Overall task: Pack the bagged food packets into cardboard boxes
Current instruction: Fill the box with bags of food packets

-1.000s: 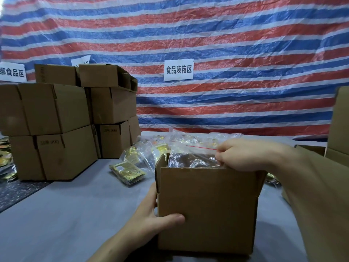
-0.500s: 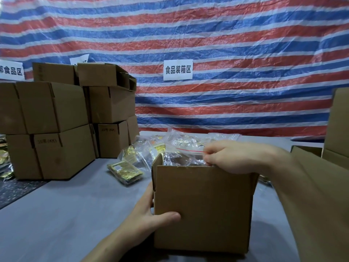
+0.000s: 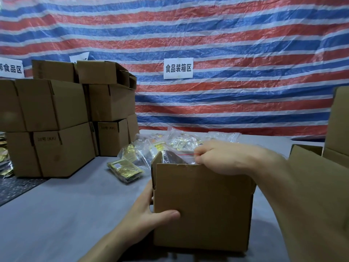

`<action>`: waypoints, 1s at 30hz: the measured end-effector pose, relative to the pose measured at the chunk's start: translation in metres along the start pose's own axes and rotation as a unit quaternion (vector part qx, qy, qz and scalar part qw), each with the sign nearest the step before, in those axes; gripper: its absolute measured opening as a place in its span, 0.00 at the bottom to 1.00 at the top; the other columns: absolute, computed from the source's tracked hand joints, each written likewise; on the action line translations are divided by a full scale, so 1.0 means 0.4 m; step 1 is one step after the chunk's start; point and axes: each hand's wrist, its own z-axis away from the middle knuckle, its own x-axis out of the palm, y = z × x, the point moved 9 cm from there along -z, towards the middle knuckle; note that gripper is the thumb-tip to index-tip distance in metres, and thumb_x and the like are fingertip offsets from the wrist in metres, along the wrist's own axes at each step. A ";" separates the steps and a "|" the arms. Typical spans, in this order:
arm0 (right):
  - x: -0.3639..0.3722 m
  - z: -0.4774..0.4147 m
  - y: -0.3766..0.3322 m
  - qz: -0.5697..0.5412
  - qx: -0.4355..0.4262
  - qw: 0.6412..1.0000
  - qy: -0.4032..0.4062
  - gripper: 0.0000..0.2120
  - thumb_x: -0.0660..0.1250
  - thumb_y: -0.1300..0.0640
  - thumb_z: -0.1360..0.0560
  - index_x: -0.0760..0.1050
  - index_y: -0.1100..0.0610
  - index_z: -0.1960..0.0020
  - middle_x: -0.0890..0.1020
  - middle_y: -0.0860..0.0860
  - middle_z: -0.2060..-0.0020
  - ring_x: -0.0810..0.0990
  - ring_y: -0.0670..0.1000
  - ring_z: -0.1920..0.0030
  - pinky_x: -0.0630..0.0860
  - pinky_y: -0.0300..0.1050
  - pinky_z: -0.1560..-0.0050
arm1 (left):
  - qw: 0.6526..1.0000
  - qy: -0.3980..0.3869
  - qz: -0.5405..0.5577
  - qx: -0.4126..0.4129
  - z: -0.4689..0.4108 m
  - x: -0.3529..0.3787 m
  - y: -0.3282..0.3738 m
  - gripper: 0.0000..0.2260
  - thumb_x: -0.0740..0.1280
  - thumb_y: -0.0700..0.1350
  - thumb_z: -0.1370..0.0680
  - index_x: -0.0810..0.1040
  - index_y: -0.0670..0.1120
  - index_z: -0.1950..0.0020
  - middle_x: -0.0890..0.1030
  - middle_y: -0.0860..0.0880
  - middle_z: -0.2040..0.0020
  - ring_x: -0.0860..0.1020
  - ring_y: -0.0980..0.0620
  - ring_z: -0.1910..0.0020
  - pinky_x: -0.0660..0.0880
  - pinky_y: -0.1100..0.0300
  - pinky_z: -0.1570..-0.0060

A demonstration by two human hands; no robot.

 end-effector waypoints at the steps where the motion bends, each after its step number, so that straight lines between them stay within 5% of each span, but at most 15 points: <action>1: 0.001 -0.001 0.002 0.000 -0.002 1.000 -0.002 0.14 0.56 0.58 0.19 0.71 0.46 0.60 0.71 0.39 0.61 0.71 0.43 0.55 0.66 0.43 0.52 | 1.000 0.001 0.002 -0.002 0.000 0.000 -0.001 0.46 0.84 0.63 0.41 0.70 0.54 0.28 0.83 0.52 0.38 0.82 0.50 0.38 0.81 0.55 0.44; 8: -0.009 0.006 -0.006 -0.004 -0.015 1.000 0.004 0.15 0.56 0.61 0.19 0.70 0.47 0.62 0.72 0.41 0.63 0.71 0.43 0.60 0.64 0.41 0.59 | 1.000 -0.002 -0.006 -0.006 0.001 -0.002 -0.001 0.46 0.84 0.63 0.41 0.70 0.53 0.27 0.83 0.50 0.37 0.82 0.49 0.38 0.80 0.52 0.42; 16: -0.063 0.032 0.002 -0.126 -0.013 0.990 0.067 0.13 0.56 0.60 0.17 0.74 0.54 0.58 0.78 0.51 0.63 0.77 0.51 0.62 0.75 0.50 0.59 | 0.998 -0.015 -0.059 0.018 0.005 0.001 0.023 0.42 0.81 0.58 0.38 0.72 0.49 0.28 0.83 0.51 0.38 0.81 0.52 0.38 0.77 0.58 0.41; 21: -0.057 0.036 0.032 -0.110 0.025 0.993 0.045 0.11 0.60 0.61 0.18 0.80 0.55 0.53 0.85 0.51 0.63 0.83 0.48 0.65 0.81 0.46 0.60 | 0.997 -0.005 -0.073 0.032 0.007 -0.005 0.029 0.40 0.80 0.55 0.39 0.72 0.48 0.29 0.82 0.51 0.38 0.80 0.53 0.37 0.76 0.55 0.38; 25: -0.050 0.030 0.050 -0.058 0.066 0.995 0.050 0.16 0.62 0.65 0.24 0.79 0.45 0.50 0.82 0.49 0.53 0.81 0.48 0.60 0.77 0.41 0.65 | 0.998 -0.008 -0.062 0.028 0.004 -0.002 0.028 0.40 0.81 0.56 0.38 0.72 0.51 0.29 0.83 0.54 0.39 0.81 0.54 0.39 0.78 0.61 0.43; 30: -0.048 0.027 0.043 -0.040 0.080 0.993 0.072 0.19 0.62 0.66 0.25 0.81 0.44 0.47 0.73 0.47 0.47 0.75 0.48 0.52 0.77 0.42 0.54 | 0.999 -0.001 -0.043 0.017 0.003 -0.003 0.022 0.43 0.83 0.61 0.40 0.71 0.53 0.29 0.83 0.53 0.38 0.81 0.52 0.39 0.79 0.56 0.42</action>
